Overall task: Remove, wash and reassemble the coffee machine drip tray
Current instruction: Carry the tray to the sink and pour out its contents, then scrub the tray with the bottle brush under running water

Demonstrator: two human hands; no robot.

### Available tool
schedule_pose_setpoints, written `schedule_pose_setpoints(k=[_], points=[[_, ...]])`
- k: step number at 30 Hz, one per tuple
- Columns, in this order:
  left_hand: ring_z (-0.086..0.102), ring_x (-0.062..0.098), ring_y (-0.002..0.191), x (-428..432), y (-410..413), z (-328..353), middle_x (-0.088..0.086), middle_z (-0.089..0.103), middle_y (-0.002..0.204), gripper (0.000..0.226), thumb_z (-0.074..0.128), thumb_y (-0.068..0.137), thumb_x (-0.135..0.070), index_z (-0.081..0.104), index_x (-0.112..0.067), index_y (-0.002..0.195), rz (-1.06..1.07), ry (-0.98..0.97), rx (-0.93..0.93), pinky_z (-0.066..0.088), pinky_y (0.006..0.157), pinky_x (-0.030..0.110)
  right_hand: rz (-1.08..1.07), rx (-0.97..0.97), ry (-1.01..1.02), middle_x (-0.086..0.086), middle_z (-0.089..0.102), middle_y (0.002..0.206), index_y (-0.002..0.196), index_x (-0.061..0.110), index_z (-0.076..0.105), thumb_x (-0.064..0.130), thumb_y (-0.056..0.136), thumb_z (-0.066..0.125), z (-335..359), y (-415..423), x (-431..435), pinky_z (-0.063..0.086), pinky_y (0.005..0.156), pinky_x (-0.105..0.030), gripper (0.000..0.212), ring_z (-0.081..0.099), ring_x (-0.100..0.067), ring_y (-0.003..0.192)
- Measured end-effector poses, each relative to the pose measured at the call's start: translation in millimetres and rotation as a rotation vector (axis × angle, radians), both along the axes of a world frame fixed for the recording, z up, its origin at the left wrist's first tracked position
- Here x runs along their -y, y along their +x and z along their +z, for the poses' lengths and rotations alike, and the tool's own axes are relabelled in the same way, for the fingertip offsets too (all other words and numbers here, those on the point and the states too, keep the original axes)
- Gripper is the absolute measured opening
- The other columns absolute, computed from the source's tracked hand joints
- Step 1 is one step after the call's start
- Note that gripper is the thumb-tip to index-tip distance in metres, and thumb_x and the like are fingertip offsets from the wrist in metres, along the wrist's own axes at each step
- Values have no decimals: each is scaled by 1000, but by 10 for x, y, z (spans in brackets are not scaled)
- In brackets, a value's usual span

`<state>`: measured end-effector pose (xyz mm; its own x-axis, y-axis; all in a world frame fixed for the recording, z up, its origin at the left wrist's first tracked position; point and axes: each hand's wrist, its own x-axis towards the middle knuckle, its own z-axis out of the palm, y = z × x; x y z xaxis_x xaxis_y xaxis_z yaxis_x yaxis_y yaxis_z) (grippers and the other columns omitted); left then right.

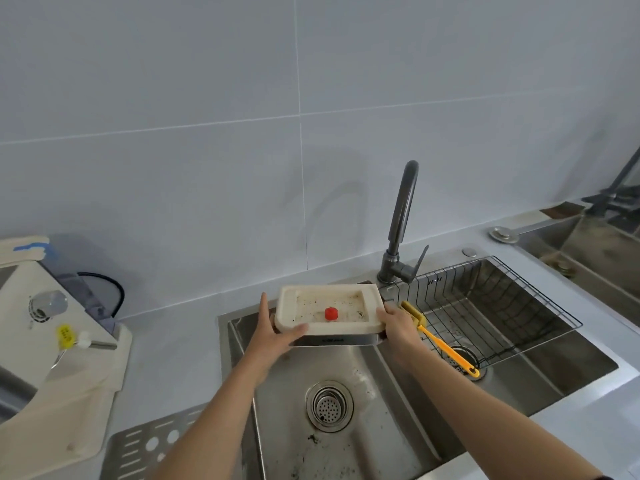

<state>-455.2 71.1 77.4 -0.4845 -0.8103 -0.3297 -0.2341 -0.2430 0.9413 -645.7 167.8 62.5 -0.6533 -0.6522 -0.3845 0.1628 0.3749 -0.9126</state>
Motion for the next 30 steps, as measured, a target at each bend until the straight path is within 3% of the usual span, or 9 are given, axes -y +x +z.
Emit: schedule_pose_setpoints(k=[3,6,8,11,16,20,23,25,30], points=[[56,27,102,-9,-199,5,14,52,130,79,62,83,-28,15,-24,146,186,219,-112,50,88,50,36,-11,-61,-1,56,80,109,7,57,8,97,38,-10,-165,-76,44,66,-25,23,53,-16,75],[60,26,90,-64,-416,17,12,64,101,38,55,86,-38,56,-11,113,269,352,-132,53,79,44,63,-10,-97,-2,59,84,107,10,58,4,96,38,-3,-363,-124,46,52,-15,23,54,-11,71],[60,26,86,-131,-557,-4,11,65,93,29,55,86,-39,59,-12,95,305,391,-125,52,77,42,129,-14,-96,-7,63,97,117,5,57,4,96,38,8,-520,-142,47,55,-16,29,58,-14,79],[62,24,82,-232,-745,-46,10,67,89,28,58,85,-39,60,-12,93,362,408,-127,53,68,37,180,0,-115,-6,64,109,124,10,55,5,96,39,-18,-737,-168,48,70,-23,33,59,-19,96],[63,27,91,-423,-966,-88,11,67,98,32,59,85,-36,60,-10,102,465,451,-192,53,69,38,266,-43,-110,6,68,96,111,20,61,8,94,44,-69,-1025,-237,52,81,-35,27,62,-14,89],[63,29,93,-523,-1077,-133,14,67,98,26,59,85,-31,60,-8,98,528,466,-255,50,86,44,326,22,-165,1,63,87,110,16,59,4,93,46,-9,-1191,-291,47,51,-13,24,57,-10,71],[63,27,86,-540,-1131,-170,13,67,93,20,59,87,-28,59,-8,93,558,466,-264,52,82,43,304,81,-129,-1,61,96,118,8,51,15,93,49,12,-1336,-217,52,83,-26,26,59,-17,91],[62,26,83,-522,-1159,-177,12,66,90,18,58,87,-26,59,-9,90,577,447,-274,52,71,37,260,115,-90,-8,59,117,127,5,44,24,94,47,27,-1502,-82,40,101,-39,38,53,-24,113],[62,23,80,-469,-1172,-191,10,65,88,16,58,87,-25,59,-9,87,617,441,-304,49,65,33,106,149,-1,-20,36,146,142,5,27,39,93,48,156,-1936,270,36,109,-43,63,40,-35,132]])
